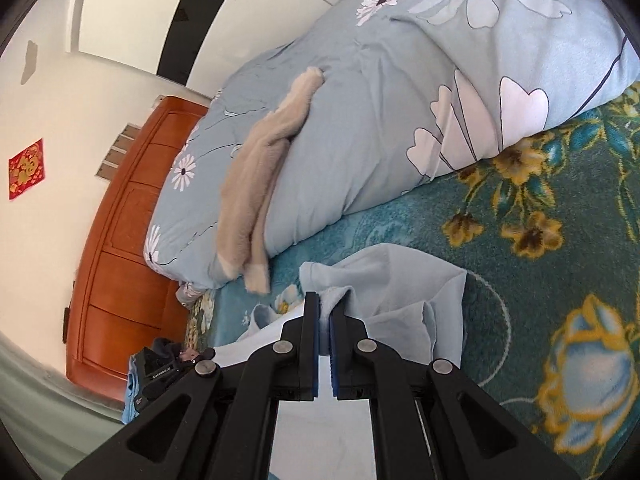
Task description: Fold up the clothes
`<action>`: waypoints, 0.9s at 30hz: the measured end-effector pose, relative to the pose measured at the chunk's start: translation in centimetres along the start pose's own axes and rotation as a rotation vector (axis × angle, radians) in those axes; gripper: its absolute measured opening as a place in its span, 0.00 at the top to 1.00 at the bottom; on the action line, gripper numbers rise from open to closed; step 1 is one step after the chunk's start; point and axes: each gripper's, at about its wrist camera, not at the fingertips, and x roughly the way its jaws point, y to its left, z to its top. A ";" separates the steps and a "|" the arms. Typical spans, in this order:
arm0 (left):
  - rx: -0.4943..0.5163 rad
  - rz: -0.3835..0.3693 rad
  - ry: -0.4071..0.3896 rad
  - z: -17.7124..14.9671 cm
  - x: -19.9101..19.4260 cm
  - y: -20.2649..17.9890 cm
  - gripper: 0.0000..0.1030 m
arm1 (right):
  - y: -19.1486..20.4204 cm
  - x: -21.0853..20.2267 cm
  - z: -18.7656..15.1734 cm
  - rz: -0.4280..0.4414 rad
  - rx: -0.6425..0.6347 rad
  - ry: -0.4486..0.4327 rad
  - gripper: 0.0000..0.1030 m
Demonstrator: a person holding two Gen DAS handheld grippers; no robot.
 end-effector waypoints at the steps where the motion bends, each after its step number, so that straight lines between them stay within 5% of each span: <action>1: -0.008 -0.001 0.005 0.1 0.3 0.2 0.96 | -0.3 0.7 0.3 -0.013 0.009 0.005 0.96; 6: -0.060 -0.036 0.027 0.6 1.5 1.2 0.91 | -1.6 1.9 0.6 -0.027 0.050 0.019 0.95; 8: -0.075 -0.075 0.019 0.6 1.2 1.3 0.79 | -1.5 1.7 0.7 -0.018 0.049 0.013 0.94; 10: -0.063 -0.081 -0.004 0.4 0.5 1.1 0.53 | -1.1 1.4 0.7 -0.017 0.032 0.008 0.94; 15: 0.009 -0.040 -0.032 -0.3 -1.6 0.1 0.44 | 0.5 -0.5 0.8 -0.041 -0.045 -0.024 0.68; 21: 0.103 0.083 0.024 -4.6 -4.5 2.0 0.42 | -0.4 -4.5 -3.1 -0.109 -0.108 0.017 0.65; 27: 0.126 0.129 0.124 -9.0 -3.8 4.2 0.42 | -3.2 -5.0 -8.5 -0.110 -0.082 0.126 0.65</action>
